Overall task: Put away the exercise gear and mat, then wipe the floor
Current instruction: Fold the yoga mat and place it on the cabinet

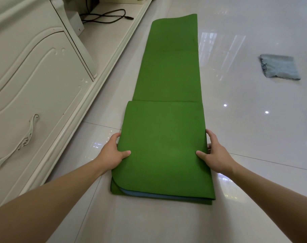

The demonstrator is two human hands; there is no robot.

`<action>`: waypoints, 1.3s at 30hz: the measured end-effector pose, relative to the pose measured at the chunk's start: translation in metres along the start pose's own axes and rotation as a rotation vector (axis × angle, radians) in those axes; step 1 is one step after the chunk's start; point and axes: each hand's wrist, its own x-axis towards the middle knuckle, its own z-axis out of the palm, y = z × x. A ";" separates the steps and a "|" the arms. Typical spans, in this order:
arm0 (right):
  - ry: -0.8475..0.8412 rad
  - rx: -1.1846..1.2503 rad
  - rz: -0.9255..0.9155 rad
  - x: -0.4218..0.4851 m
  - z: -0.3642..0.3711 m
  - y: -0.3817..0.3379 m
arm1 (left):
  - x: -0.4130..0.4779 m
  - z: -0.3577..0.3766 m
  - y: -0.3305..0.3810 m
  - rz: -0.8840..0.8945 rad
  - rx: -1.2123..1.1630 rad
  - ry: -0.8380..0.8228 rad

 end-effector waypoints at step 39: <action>-0.137 -0.114 0.070 -0.162 0.038 0.049 | -0.148 0.009 -0.095 -0.022 0.207 -0.118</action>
